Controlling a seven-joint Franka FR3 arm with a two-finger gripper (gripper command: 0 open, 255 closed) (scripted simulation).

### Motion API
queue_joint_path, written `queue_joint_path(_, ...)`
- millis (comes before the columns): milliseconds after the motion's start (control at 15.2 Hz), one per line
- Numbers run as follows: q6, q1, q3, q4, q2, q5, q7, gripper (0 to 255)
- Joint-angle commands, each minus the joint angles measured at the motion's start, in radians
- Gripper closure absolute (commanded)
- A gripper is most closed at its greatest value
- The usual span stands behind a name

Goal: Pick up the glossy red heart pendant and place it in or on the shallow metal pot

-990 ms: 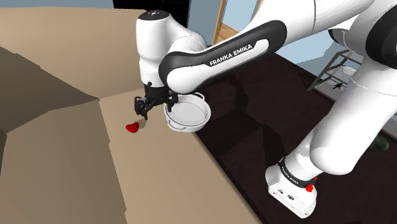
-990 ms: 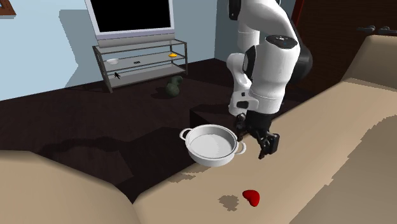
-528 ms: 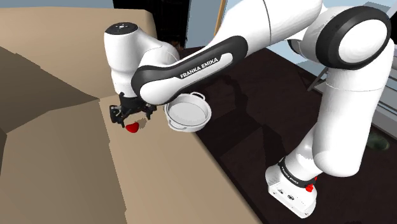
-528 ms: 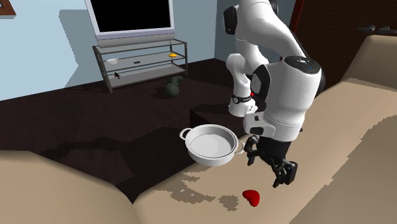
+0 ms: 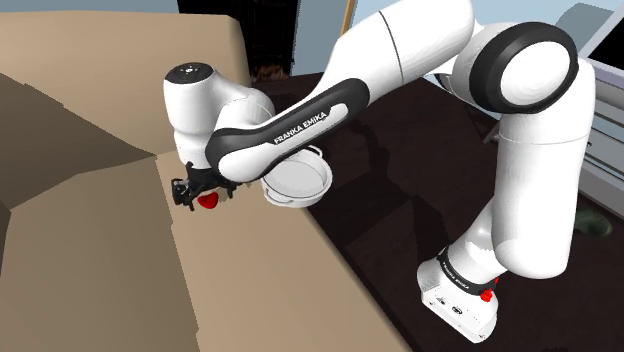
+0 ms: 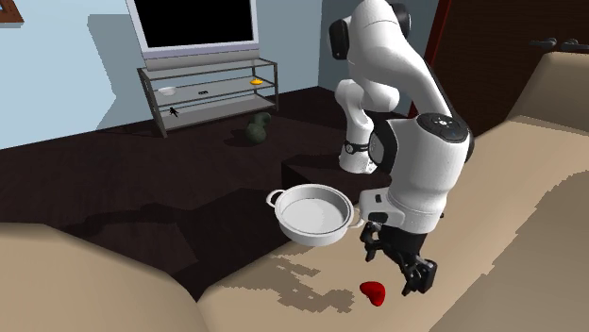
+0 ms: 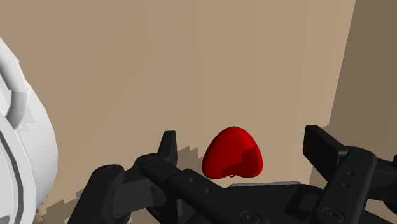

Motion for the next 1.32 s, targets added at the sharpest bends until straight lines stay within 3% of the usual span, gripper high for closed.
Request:
queue_joint_path(0,0.005,0.003,-0.003,0.004,0.01,-0.005,0.002,0)
queue_joint_path(396,0.005,0.003,-0.003,0.004,0.01,-0.005,0.002,0)
queue_joint_path(462,0.005,0.003,-0.003,0.004,0.01,-0.005,0.002,255)
queue_joint_path(1056,0.005,0.003,-0.003,0.004,0.01,-0.005,0.002,255)
queue_joint_path(1122,0.005,0.003,-0.003,0.004,0.01,-0.005,0.002,0)
queue_joint_path(1254,-0.055,0.013,-0.015,0.084,0.034,-0.042,-0.06,0)
